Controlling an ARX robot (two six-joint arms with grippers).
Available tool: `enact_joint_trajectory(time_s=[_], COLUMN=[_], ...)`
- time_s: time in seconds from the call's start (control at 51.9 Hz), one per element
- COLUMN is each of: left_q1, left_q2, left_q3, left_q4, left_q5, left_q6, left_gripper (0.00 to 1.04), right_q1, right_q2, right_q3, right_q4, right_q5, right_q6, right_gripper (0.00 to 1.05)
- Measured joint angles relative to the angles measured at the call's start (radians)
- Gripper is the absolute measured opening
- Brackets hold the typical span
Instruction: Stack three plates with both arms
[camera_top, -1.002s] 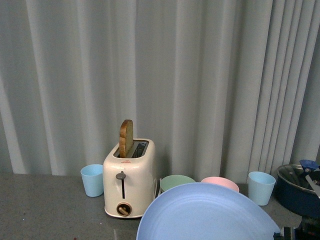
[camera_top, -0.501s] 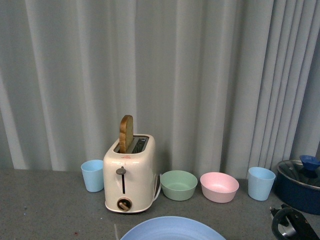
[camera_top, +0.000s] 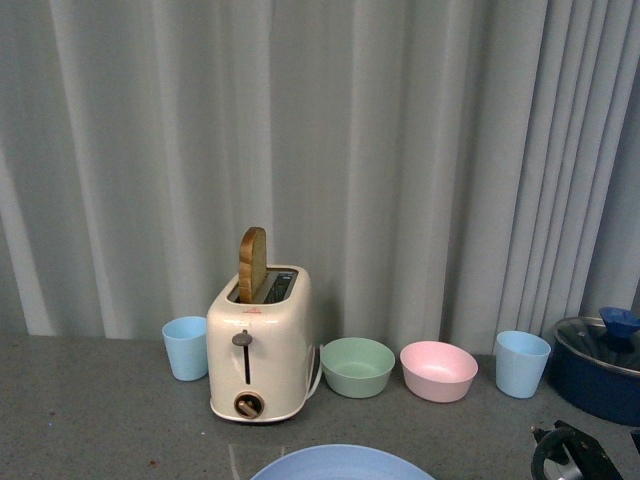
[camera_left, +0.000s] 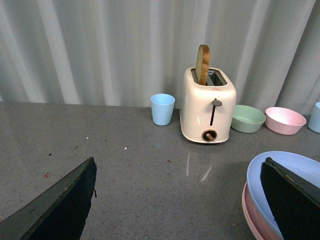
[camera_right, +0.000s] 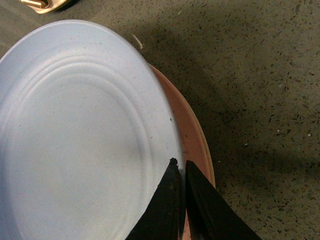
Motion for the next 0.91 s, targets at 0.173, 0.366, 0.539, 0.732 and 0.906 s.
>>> enact_joint_trajectory(time_s=[0.173,0.366,0.539,0.732,0.906], left_q1=[0.0,0.0,0.0,0.0,0.0], left_q2=[0.0,0.0,0.0,0.0,0.0], left_q3=[0.0,0.0,0.0,0.0,0.0], left_q4=[0.0,0.0,0.0,0.0,0.0], left_q5=[0.0,0.0,0.0,0.0,0.0], left_q6=[0.0,0.0,0.0,0.0,0.0], left_gripper=[0.98,0.98,0.98,0.98,0.98], right_q1=[0.001,0.0,-0.003,-0.018,-0.08], right_q2=[0.006,0.016,-0.015,-0.164,-0.382], right_q3=[0.001,0.002,-0.006,-0.071,-0.164], right_q4=[-0.016,-0.048,-0.048,-0.048,-0.07], right_q5=[0.006,0.017,0.008,-0.002,-0.005], right_q6=[0.003,0.002,0.012,0.019,0.013], right_gripper=[0.03,0.03,0.35,0.65,0.97])
